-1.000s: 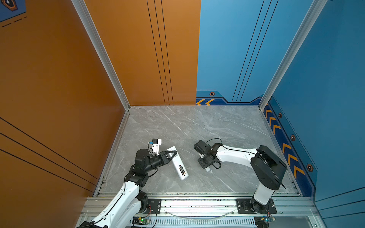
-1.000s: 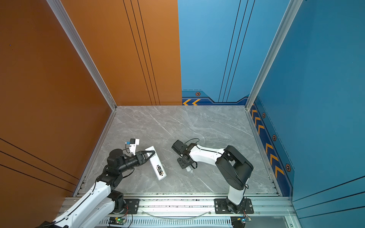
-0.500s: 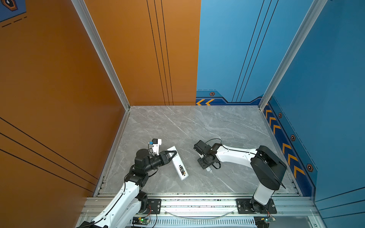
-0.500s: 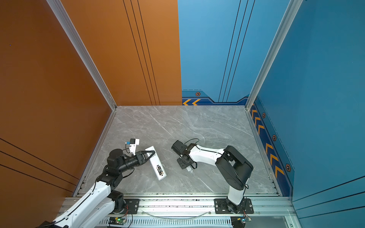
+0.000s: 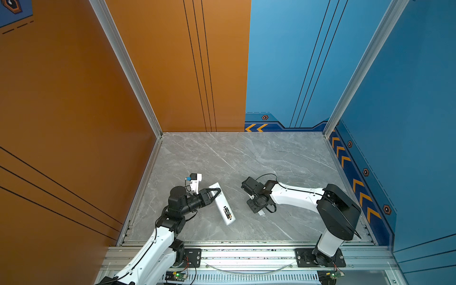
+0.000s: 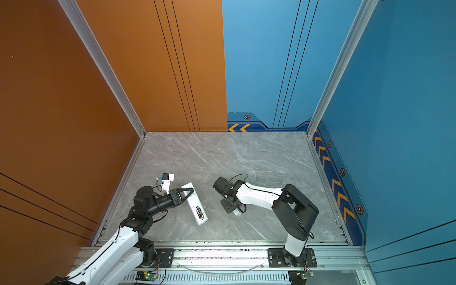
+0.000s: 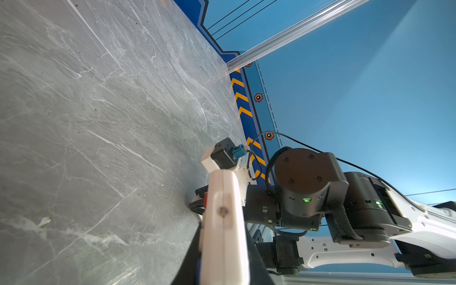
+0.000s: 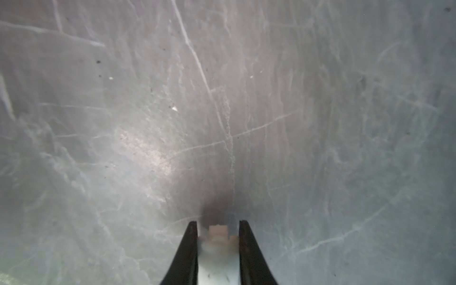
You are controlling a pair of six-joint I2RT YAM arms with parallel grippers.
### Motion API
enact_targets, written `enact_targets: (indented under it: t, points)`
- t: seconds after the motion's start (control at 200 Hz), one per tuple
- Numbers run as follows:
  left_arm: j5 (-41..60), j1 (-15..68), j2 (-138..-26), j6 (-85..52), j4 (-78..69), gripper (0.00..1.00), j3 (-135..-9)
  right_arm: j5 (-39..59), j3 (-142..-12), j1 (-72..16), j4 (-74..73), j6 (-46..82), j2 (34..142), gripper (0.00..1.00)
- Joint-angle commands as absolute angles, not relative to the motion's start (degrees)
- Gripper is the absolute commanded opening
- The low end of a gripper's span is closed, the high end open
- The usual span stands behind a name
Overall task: Load the batteries into the remote control
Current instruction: 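Lift the white cover with the right gripper and carry it toward the remote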
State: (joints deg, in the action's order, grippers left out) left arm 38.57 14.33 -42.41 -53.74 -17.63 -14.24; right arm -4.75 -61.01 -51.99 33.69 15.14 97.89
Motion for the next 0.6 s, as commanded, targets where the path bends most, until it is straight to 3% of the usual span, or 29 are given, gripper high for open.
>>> enact_targets:
  t: [0.0, 0.596]
  points:
    - [37.54, 14.33, -41.57, -52.54, -17.85, 0.0, -14.06, -6.77, -61.72, -52.85, 35.6, 16.3, 92.94, 0.16]
    - [33.34, 13.91, -39.24, -54.4, -19.05, 0.0, -12.24, -10.89, -63.3, -60.9, 29.99, 20.82, 80.73, 0.14]
